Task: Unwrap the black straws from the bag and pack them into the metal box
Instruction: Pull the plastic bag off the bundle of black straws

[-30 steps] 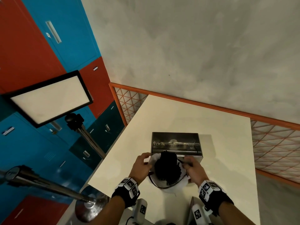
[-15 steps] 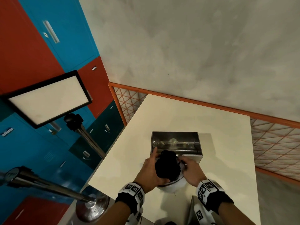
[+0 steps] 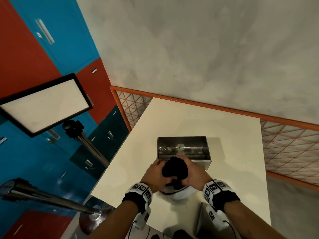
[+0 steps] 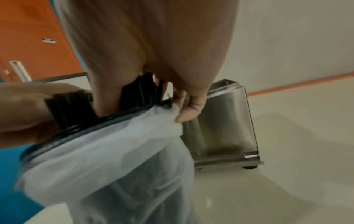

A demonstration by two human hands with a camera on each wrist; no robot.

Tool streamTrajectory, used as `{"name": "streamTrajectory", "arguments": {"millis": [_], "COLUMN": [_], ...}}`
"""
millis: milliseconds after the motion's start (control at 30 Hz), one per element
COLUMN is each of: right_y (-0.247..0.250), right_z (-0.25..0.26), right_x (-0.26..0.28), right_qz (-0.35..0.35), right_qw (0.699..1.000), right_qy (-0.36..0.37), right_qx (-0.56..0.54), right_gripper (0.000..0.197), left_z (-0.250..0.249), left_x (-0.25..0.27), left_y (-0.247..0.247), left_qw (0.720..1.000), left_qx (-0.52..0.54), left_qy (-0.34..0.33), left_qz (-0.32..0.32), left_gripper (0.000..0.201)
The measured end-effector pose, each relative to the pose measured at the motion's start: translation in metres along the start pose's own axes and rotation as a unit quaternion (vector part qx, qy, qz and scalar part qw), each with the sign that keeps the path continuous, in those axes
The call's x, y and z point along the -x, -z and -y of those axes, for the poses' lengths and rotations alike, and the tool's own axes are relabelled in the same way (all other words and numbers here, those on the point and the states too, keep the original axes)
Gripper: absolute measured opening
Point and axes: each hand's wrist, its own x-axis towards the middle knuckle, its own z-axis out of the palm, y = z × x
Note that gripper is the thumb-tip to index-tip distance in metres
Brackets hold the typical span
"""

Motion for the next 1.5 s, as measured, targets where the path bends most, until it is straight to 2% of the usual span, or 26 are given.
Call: {"name": "streamTrajectory", "arguments": {"millis": [133,233,300,367,467,567,633,733,833,900,967,1067,1200,1300,1367,1500], "right_y": [-0.001,0.0,-0.002,-0.002,0.005,0.015,0.019,0.012,-0.008,-0.021,-0.028,-0.033,-0.025,-0.017,-0.012,-0.002], "right_z": [0.0,-0.002,-0.003,-0.004,-0.001,-0.009,-0.025,-0.051,-0.066,-0.064,-0.047,-0.027,-0.014,-0.001,0.003,0.015], "right_x": [-0.003,0.001,0.004,0.006,0.013,0.026,0.035,0.047,0.052,0.044,0.032,0.016,0.01,0.008,0.007,0.012], "right_qz": [-0.068,-0.099,-0.101,-0.095,-0.084,-0.111,-0.127,-0.071,-0.002,0.011,0.003,-0.008,0.002,-0.007,-0.026,-0.049], "right_qw": [0.998,0.995,0.994,0.994,0.993,0.982,0.976,0.982,0.988,0.99,0.993,0.996,0.995,0.996,0.996,0.996], "right_qy": [0.015,0.035,0.047,0.053,0.03,-0.002,-0.032,-0.09,-0.125,-0.115,-0.092,-0.065,-0.067,-0.038,-0.028,-0.014], "right_qx": [-0.005,-0.002,0.005,-0.015,-0.08,-0.155,-0.173,-0.151,-0.094,-0.081,-0.072,-0.061,-0.072,-0.084,-0.077,-0.068], "right_gripper": [0.066,0.054,0.049,0.047,0.052,0.063,0.071,0.081,0.113,0.111,0.093,0.074,0.08,0.08,0.087,0.09], "left_z": [0.0,0.004,0.006,0.006,0.008,0.008,0.008,0.008,0.007,0.005,0.001,-0.003,-0.005,-0.006,-0.007,-0.012], "left_x": [0.002,0.01,0.014,0.016,0.019,0.021,0.021,0.019,0.016,0.014,0.012,0.01,0.011,0.011,0.011,0.009], "left_y": [0.002,0.002,0.003,0.004,0.005,0.008,0.01,0.011,0.013,0.015,0.016,0.016,0.02,0.027,0.031,0.031], "left_qw": [0.998,0.995,0.994,0.994,0.995,0.997,0.998,0.998,0.997,0.995,0.995,0.995,0.995,0.992,0.988,0.982], "left_qx": [0.022,0.034,0.046,0.062,0.076,0.07,0.067,0.062,0.071,0.083,0.083,0.075,0.08,0.115,0.142,0.178], "left_qy": [0.004,-0.024,-0.038,-0.044,-0.04,-0.026,-0.019,-0.014,-0.007,-0.008,-0.009,-0.016,-0.041,-0.053,-0.063,-0.061], "left_qz": [-0.06,-0.086,-0.086,-0.073,-0.047,-0.018,-0.003,0.013,0.033,0.05,0.056,0.057,0.053,0.024,0.003,-0.011], "left_gripper": [0.049,0.042,0.045,0.056,0.082,0.107,0.115,0.121,0.126,0.13,0.134,0.135,0.129,0.117,0.108,0.093]}}
